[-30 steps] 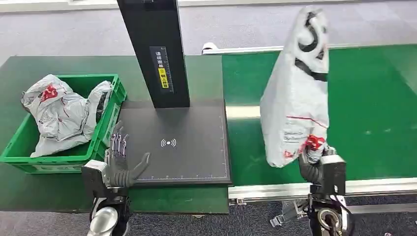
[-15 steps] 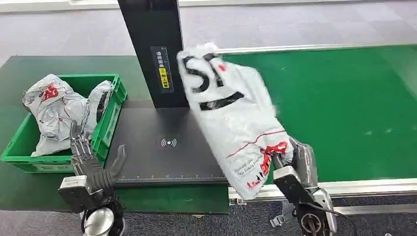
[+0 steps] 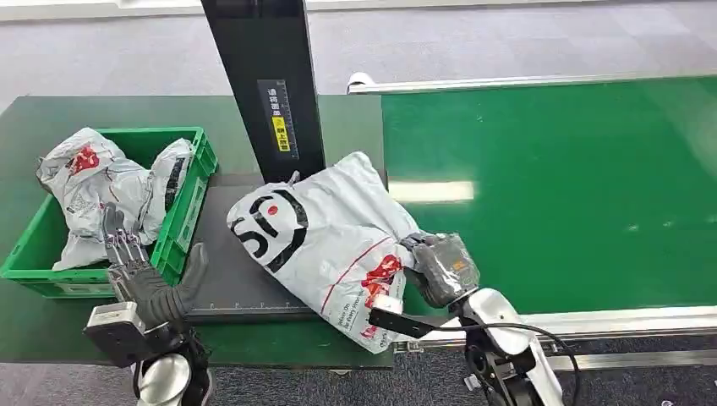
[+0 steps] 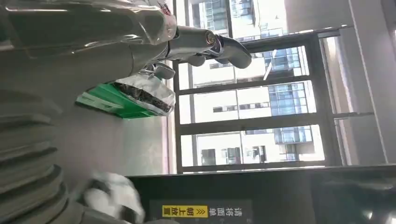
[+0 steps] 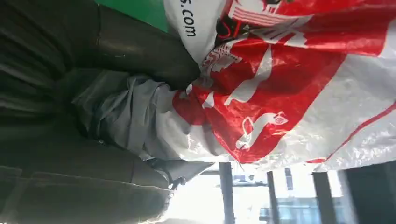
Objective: Moved the parcel from conveyor to table for the left to box.
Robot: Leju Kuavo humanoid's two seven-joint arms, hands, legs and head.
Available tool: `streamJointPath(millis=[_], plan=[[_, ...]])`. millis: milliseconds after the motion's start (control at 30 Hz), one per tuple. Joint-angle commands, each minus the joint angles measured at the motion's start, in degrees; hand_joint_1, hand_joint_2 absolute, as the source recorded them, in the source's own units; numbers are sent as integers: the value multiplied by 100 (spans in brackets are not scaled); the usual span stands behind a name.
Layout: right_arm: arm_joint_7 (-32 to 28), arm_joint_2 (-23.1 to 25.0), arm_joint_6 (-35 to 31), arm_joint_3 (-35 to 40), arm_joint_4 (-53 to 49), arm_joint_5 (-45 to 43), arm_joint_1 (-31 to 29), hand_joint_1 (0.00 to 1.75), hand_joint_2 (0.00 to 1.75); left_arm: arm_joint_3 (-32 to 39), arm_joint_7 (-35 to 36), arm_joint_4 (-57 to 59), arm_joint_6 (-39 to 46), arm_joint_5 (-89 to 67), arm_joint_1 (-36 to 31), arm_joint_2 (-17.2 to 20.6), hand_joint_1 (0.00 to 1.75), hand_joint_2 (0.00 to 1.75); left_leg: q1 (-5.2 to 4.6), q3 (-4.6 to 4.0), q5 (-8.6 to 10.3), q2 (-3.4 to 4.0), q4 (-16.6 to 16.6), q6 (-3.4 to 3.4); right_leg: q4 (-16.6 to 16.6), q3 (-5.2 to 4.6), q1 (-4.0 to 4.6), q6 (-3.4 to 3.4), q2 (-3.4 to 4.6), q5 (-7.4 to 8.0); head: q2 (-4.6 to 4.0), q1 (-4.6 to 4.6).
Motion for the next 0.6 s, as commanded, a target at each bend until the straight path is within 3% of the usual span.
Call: streamJointPath(millis=[33, 233, 267, 300, 333, 367, 500, 600], plan=[[146, -148, -511, 1675, 2323, 157, -1753, 175, 175, -164, -4, 402, -48, 144, -195, 164, 0, 175, -4, 11, 4, 37, -12, 4, -9, -4, -3, -1, 38, 15, 0, -4], [54, 31, -614, 1765, 3059, -314, -1970, 175, 175, -273, -4, 703, -136, 126, -386, 113, 0, 175, -2, 11, 10, 5, -12, 5, -13, 5, -2, 0, 3, 9, 0, 0], [12, 71, -678, 1749, 3239, -410, -2016, 159, 175, -288, -4, 726, -123, 120, -404, 102, 0, 175, -2, 11, 7, 8, -8, 4, -8, 5, -2, 0, 8, 7, 0, 0], [-4, 118, -834, 1732, 3421, -527, -2075, 159, 175, -293, -4, 721, -129, 148, -406, 107, 0, 175, -3, 11, 5, 5, -7, 3, -6, 6, -3, 0, 6, 5, 0, 0], [-4, 118, -834, 1732, 3421, -527, -2075, 96, 175, -293, -4, 721, -129, 148, -406, 107, 0, 175, -4, 12, 10, 7, -13, 5, -13, 6, -4, 0, 8, 10, 0, 0], [-4, 142, -905, 1708, 3504, -591, -2100, 0, 175, -288, -4, 698, -125, 155, -392, 113, 0, 175, -3, 11, 7, 8, -8, 3, -8, 4, -2, 0, 7, 7, 0, 0], [-480, 185, -1020, 1443, 3312, -1333, -1970, 0, 175, -259, -4, 649, -157, 170, -348, 126, 0, 175, -4, 8, 11, 2, -13, 3, -10, 1, -4, -1, 4, 11, 0, 0], [-984, 134, -545, 1111, 2789, -2375, -1675, 0, 175, -298, 126, 711, -590, 415, -357, 131, 0, 175, -2, 5, 9, -2, -10, 3, -10, 0, -2, 0, -1, 8, 2, -2]])
